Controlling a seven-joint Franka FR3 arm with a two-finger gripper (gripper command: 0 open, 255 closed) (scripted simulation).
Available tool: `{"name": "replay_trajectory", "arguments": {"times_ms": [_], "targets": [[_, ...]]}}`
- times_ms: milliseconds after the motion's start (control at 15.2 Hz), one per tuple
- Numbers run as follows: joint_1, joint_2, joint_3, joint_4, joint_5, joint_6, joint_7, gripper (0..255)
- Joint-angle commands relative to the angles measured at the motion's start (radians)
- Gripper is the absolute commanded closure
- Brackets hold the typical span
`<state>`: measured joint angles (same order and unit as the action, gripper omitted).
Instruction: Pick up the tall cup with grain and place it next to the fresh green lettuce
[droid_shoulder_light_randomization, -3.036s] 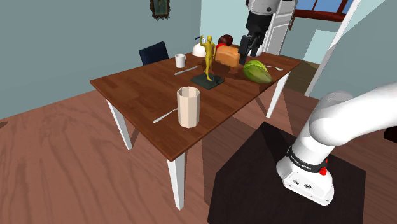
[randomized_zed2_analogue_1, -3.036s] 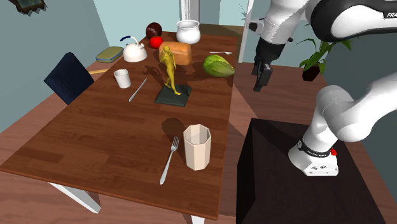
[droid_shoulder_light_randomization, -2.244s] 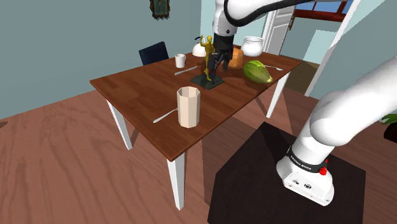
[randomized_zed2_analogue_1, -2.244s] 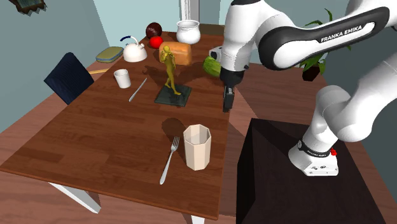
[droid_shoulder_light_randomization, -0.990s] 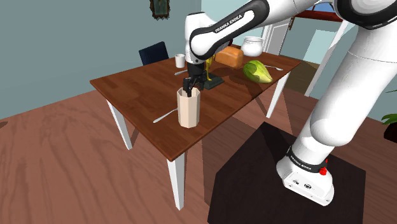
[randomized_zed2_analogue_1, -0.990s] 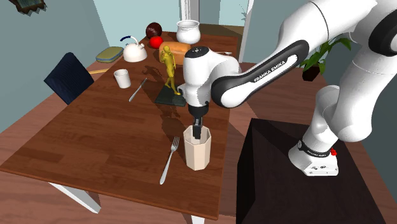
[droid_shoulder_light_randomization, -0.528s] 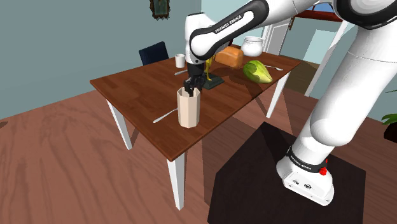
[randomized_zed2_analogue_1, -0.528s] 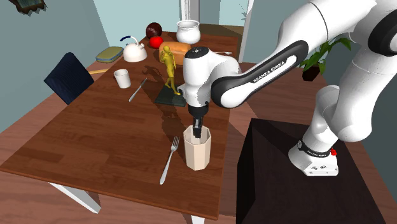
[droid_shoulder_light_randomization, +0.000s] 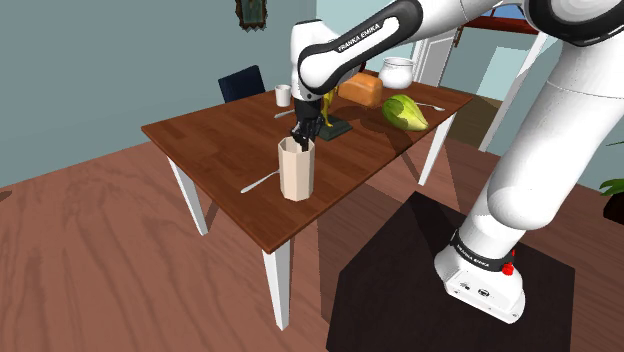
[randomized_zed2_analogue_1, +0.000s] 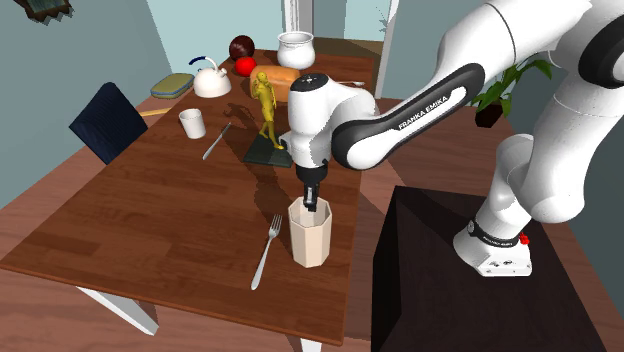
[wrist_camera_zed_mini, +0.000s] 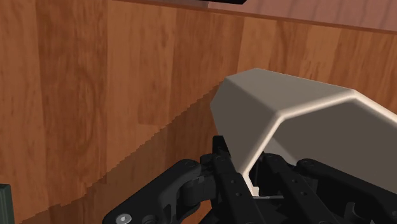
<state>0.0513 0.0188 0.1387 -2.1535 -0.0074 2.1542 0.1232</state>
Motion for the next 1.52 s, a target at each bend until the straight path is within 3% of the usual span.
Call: {"name": "replay_trajectory", "arguments": {"times_ms": [0,1452], "targets": [[0.0,0.001,0.0,0.0,0.0,0.0,0.0,255],[-0.002,-0.087,-0.003,0.202,0.013,-0.289,-0.011,255]]}}
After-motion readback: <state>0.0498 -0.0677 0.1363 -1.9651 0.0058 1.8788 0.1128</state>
